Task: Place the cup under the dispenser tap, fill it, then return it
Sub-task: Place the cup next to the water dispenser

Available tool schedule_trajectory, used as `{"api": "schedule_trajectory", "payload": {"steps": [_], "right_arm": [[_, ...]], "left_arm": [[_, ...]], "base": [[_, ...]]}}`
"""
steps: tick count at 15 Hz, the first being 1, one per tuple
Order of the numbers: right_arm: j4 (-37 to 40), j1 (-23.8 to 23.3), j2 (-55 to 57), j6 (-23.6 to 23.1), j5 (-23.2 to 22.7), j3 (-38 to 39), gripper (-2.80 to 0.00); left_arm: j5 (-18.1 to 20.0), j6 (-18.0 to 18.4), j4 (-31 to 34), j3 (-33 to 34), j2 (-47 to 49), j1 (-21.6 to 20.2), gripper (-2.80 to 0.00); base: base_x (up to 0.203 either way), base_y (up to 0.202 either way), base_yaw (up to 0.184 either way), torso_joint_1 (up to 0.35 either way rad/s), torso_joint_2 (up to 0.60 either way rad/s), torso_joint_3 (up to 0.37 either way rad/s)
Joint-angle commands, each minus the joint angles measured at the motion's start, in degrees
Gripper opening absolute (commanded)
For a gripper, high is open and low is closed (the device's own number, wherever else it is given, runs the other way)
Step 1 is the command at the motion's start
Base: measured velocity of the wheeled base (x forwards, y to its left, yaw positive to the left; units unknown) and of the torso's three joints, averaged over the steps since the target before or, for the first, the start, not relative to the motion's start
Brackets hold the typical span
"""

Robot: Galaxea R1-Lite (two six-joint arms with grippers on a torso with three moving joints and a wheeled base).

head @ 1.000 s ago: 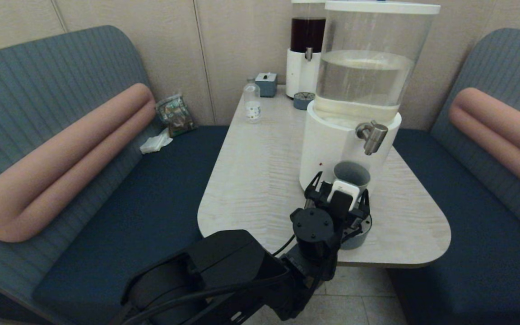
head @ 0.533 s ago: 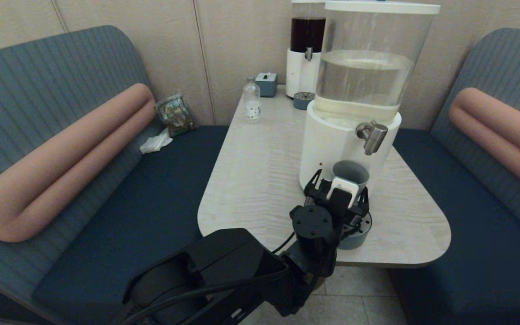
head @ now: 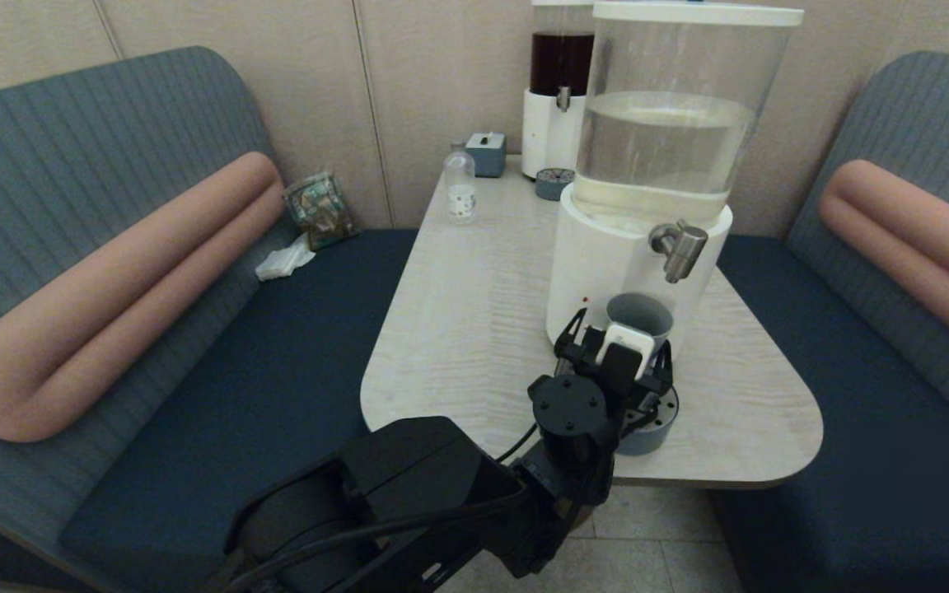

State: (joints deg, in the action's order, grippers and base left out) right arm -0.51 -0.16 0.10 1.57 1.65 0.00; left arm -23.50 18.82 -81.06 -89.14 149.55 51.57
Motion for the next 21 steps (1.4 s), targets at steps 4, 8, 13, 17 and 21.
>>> {"api": "schedule_trajectory", "payload": {"steps": [4,8,13,17,21], "right_arm": [[0.0,0.0,0.0,0.0,0.0,0.0,-2.80],[0.0,0.0,0.0,0.0,0.0,0.0,-2.80],[0.0,0.0,0.0,0.0,0.0,0.0,-2.80],[0.0,0.0,0.0,0.0,0.0,0.0,-2.80],[0.0,0.0,0.0,0.0,0.0,0.0,-2.80]], "left_arm": [[-0.1,0.3,-0.8,0.4,0.0,0.0,0.00],[-0.2,0.6,-1.9,0.5,0.1,0.1,0.00],[-0.3,1.2,-2.6,1.5,-0.1,0.1,0.00],[-0.3,1.4,-2.6,1.2,-0.2,0.1,0.00],[-0.3,1.9,-2.6,0.9,0.0,0.1,-2.80]], "base": [[0.000,0.000,0.000,0.000,0.00,0.000],[0.000,0.000,0.000,0.000,0.00,0.000],[0.000,0.000,0.000,0.000,0.00,0.000],[0.000,0.000,0.000,0.000,0.00,0.000],[0.000,0.000,0.000,0.000,0.00,0.000]]}}
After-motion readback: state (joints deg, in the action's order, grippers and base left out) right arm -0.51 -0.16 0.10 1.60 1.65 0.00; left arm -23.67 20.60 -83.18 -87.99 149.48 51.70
